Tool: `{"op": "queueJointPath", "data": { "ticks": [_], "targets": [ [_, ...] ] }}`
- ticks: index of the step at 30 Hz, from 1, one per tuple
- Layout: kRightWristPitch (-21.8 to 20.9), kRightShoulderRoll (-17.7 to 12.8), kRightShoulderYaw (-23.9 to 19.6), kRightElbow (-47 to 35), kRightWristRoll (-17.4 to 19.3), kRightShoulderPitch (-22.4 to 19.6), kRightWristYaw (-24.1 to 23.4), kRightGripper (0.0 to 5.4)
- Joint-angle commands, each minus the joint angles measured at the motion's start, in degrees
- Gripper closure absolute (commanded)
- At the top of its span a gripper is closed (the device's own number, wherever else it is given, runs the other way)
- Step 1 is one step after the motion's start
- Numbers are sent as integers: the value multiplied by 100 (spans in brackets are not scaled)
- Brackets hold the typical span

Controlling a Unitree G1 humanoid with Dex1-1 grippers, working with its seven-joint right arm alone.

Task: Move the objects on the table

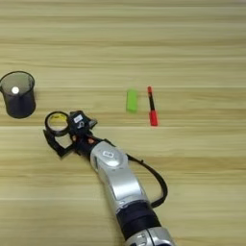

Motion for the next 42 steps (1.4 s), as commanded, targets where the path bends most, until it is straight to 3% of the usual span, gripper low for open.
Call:
{"op": "queueJointPath", "data": {
  "ticks": [1,5,17,26,42],
  "targets": [
    [-165,39,-34,-117,13,-328,1,4],
    [-165,42,-34,-103,23,-322,39,4],
    [-164,80,-74,-52,21,-351,48,137],
    [-94,1,-307,-258,0,-330,-253,138],
    [675,-348,-518,-1830,-2,623,-365,139]
  ]
}}
